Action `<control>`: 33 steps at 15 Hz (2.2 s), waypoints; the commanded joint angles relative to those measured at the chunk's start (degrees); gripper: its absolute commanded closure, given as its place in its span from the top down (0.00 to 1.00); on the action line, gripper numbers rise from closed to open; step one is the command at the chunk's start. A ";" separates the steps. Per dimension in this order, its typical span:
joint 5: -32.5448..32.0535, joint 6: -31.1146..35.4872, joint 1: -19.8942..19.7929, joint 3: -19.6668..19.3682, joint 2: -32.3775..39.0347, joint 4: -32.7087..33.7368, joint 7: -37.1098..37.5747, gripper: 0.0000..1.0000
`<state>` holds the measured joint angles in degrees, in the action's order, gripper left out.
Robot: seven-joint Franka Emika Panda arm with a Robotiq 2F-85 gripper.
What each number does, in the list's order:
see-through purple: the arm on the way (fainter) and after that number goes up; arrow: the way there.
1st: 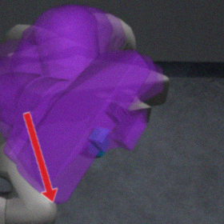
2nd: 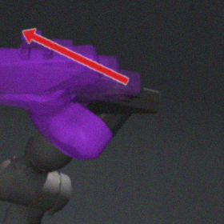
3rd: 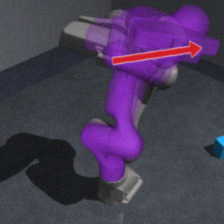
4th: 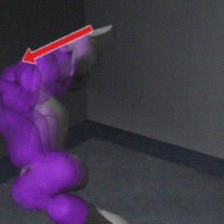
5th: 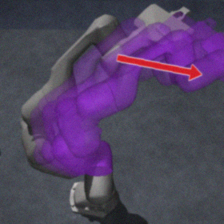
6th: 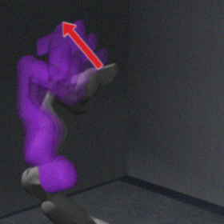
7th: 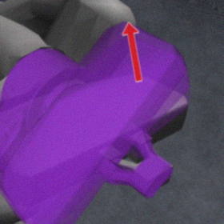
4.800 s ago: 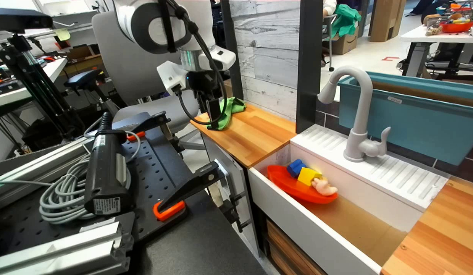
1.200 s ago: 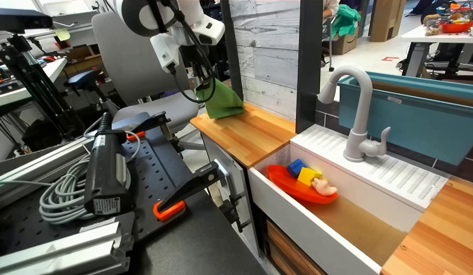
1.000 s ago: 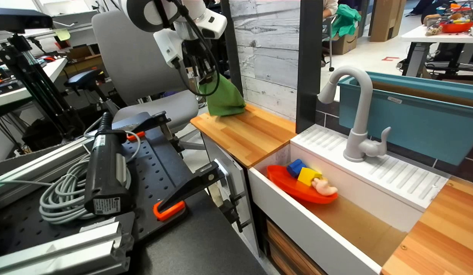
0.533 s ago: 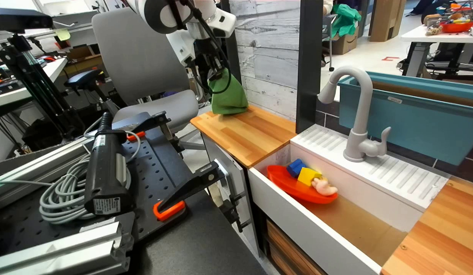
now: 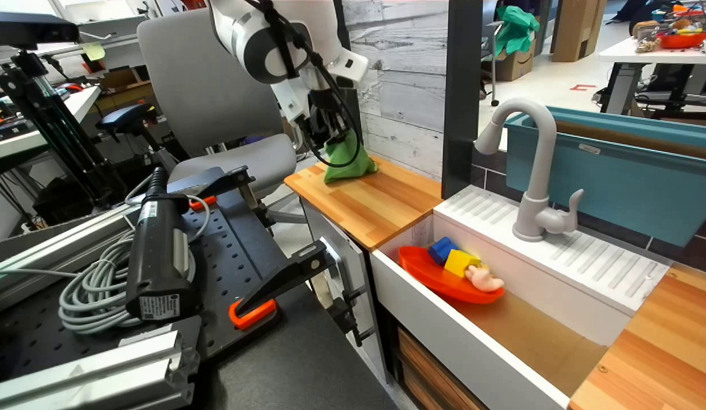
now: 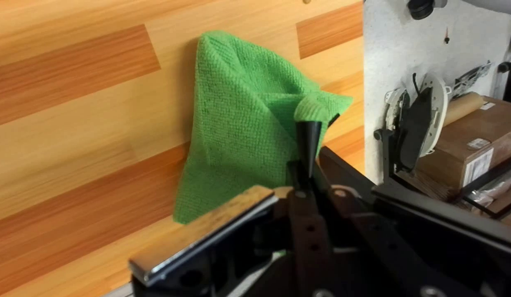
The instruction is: Fold the green towel.
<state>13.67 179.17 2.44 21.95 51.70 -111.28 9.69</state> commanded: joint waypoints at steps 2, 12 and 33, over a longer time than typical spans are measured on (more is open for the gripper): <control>-0.40 -2.71 3.38 -2.99 5.25 6.74 0.44 0.01; -0.21 -6.77 6.16 -5.88 11.59 14.48 0.67 0.01; 1.13 1.03 -7.05 10.19 -5.53 -11.13 -3.45 1.00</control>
<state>13.67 177.77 0.61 27.21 53.36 -112.90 7.15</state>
